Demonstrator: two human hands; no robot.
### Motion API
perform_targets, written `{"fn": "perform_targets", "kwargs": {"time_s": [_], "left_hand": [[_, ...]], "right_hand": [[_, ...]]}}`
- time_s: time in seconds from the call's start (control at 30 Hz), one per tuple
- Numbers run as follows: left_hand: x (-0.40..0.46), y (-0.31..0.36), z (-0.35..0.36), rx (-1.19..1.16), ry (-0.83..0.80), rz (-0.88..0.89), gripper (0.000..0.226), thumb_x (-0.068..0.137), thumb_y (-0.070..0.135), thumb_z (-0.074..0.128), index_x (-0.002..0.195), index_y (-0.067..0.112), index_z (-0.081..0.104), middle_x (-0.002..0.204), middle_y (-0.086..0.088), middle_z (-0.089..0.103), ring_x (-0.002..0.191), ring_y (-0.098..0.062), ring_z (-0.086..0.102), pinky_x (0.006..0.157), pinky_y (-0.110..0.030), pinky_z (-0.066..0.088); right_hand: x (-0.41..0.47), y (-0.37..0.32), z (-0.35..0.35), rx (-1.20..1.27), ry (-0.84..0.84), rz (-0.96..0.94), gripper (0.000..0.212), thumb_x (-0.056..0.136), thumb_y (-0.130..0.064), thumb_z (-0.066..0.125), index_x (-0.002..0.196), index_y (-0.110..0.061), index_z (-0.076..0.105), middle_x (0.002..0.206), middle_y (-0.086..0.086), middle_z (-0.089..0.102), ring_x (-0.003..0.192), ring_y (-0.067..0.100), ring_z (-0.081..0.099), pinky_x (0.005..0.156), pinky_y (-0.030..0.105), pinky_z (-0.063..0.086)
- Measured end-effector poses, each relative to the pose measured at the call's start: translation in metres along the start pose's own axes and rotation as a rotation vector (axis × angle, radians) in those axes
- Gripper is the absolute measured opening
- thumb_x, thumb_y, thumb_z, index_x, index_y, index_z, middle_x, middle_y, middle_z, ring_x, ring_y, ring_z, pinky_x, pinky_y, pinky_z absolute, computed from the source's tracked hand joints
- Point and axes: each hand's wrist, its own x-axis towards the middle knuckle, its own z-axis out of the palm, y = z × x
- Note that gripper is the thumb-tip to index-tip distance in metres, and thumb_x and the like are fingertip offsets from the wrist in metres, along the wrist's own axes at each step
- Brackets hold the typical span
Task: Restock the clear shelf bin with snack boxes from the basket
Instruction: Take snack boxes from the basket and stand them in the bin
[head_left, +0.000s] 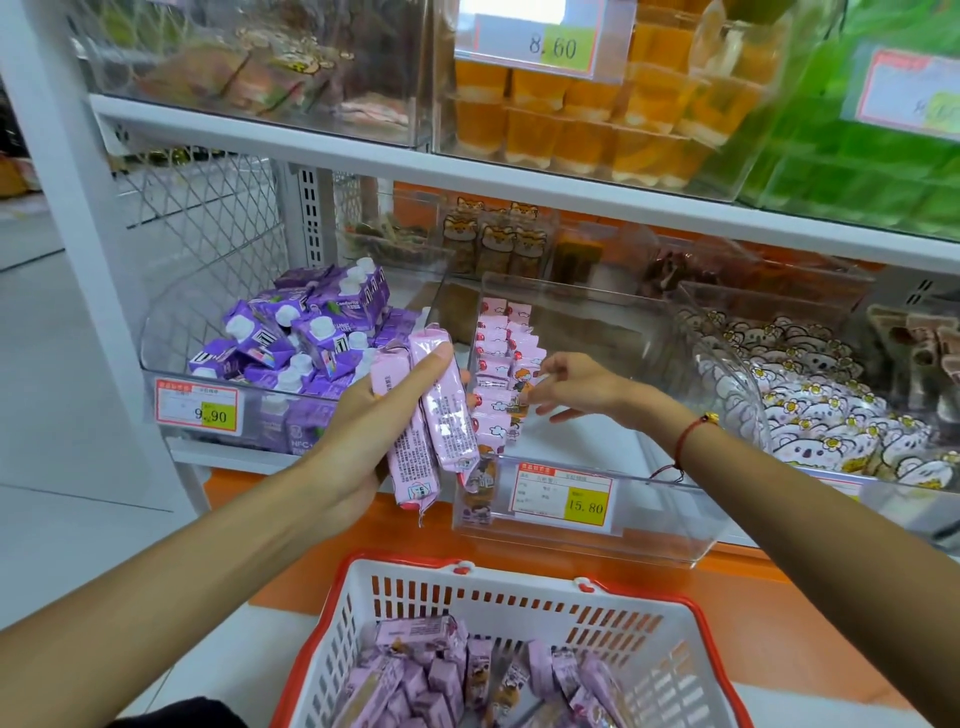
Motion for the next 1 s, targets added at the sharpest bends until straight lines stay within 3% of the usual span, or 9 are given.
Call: {"fn": "perform_targets", "kwargs": {"time_s": [0.17, 0.37, 0.47, 0.53, 0.6, 0.7, 0.77, 0.87, 1.0], "left_hand": [[-0.002, 0.0, 0.0, -0.007, 0.004, -0.004, 0.041, 0.073, 0.048, 0.065, 0.104, 0.022, 0.07, 0.098, -0.004, 0.074, 0.093, -0.019, 0.071, 0.09, -0.039, 0.051], [-0.003, 0.002, 0.001, -0.014, 0.001, -0.001, 0.043, 0.075, 0.048, 0.064, 0.108, 0.02, 0.069, 0.096, -0.003, 0.075, 0.09, -0.018, 0.071, 0.084, -0.035, 0.053], [-0.004, 0.005, 0.0, -0.048, -0.007, 0.019, 0.037, 0.076, 0.046, 0.063, 0.103, 0.023, 0.07, 0.097, -0.003, 0.075, 0.092, -0.018, 0.071, 0.083, -0.035, 0.055], [-0.005, 0.011, 0.001, -0.113, -0.043, 0.053, 0.038, 0.074, 0.048, 0.063, 0.101, 0.023, 0.072, 0.1, -0.002, 0.074, 0.093, -0.016, 0.07, 0.077, -0.033, 0.058], [-0.007, 0.019, 0.005, -0.199, -0.108, 0.087, 0.044, 0.072, 0.049, 0.064, 0.106, 0.021, 0.07, 0.103, -0.003, 0.073, 0.095, -0.017, 0.07, 0.078, -0.036, 0.058], [-0.01, 0.026, 0.016, -0.262, -0.195, 0.146, 0.052, 0.075, 0.051, 0.061, 0.113, 0.016, 0.063, 0.109, -0.005, 0.071, 0.104, -0.019, 0.067, 0.085, -0.033, 0.055], [-0.013, 0.026, 0.024, -0.218, -0.175, 0.173, 0.052, 0.076, 0.055, 0.058, 0.111, 0.017, 0.065, 0.107, -0.008, 0.072, 0.102, -0.02, 0.067, 0.08, -0.03, 0.057], [-0.016, 0.024, 0.03, -0.138, -0.084, 0.217, 0.05, 0.073, 0.063, 0.054, 0.098, 0.023, 0.072, 0.095, -0.008, 0.074, 0.091, -0.021, 0.071, 0.068, -0.031, 0.058], [-0.018, 0.02, 0.034, -0.078, -0.034, 0.183, 0.056, 0.06, 0.077, 0.049, 0.087, 0.035, 0.074, 0.089, 0.004, 0.075, 0.086, -0.014, 0.072, 0.066, -0.028, 0.059]], "right_hand": [[-0.005, 0.002, -0.002, 0.014, -0.012, 0.008, 0.042, 0.086, -0.018, 0.069, 0.12, -0.012, 0.045, 0.11, 0.01, 0.063, 0.092, 0.02, 0.062, 0.069, 0.023, 0.052], [-0.005, -0.001, -0.001, -0.002, 0.0, -0.009, 0.044, 0.088, -0.014, 0.066, 0.126, -0.007, 0.046, 0.121, 0.015, 0.063, 0.089, 0.021, 0.063, 0.076, 0.028, 0.053], [-0.014, -0.008, -0.008, -0.143, 0.04, 0.034, 0.052, 0.089, -0.017, 0.065, 0.133, -0.003, 0.041, 0.127, 0.013, 0.057, 0.088, 0.021, 0.063, 0.067, 0.026, 0.052], [-0.032, -0.017, -0.014, -0.151, 0.211, -0.061, 0.044, 0.089, -0.026, 0.064, 0.124, -0.006, 0.047, 0.104, 0.009, 0.062, 0.075, 0.016, 0.063, 0.055, 0.022, 0.048], [-0.058, -0.031, -0.015, 0.085, 0.308, -0.275, 0.035, 0.087, -0.045, 0.061, 0.104, -0.015, 0.057, 0.083, 0.004, 0.064, 0.063, 0.01, 0.063, 0.048, 0.02, 0.046], [-0.107, -0.06, 0.0, 0.281, -0.076, -0.356, 0.05, 0.075, -0.075, 0.047, 0.094, -0.032, 0.066, 0.084, -0.01, 0.071, 0.072, 0.003, 0.067, 0.056, 0.015, 0.05], [-0.129, -0.068, 0.018, 0.181, -0.232, -0.438, 0.037, 0.084, -0.066, 0.044, 0.096, -0.038, 0.064, 0.086, -0.02, 0.07, 0.075, -0.006, 0.065, 0.06, 0.008, 0.047], [-0.141, -0.065, 0.033, 0.209, -0.074, -0.56, 0.01, 0.096, -0.028, 0.051, 0.1, -0.024, 0.059, 0.073, -0.021, 0.065, 0.064, -0.01, 0.059, 0.056, 0.006, 0.043], [-0.14, -0.06, 0.029, 0.254, 0.009, -0.472, 0.015, 0.097, -0.023, 0.051, 0.108, -0.017, 0.059, 0.077, -0.008, 0.061, 0.06, 0.001, 0.058, 0.053, 0.016, 0.048]]}}
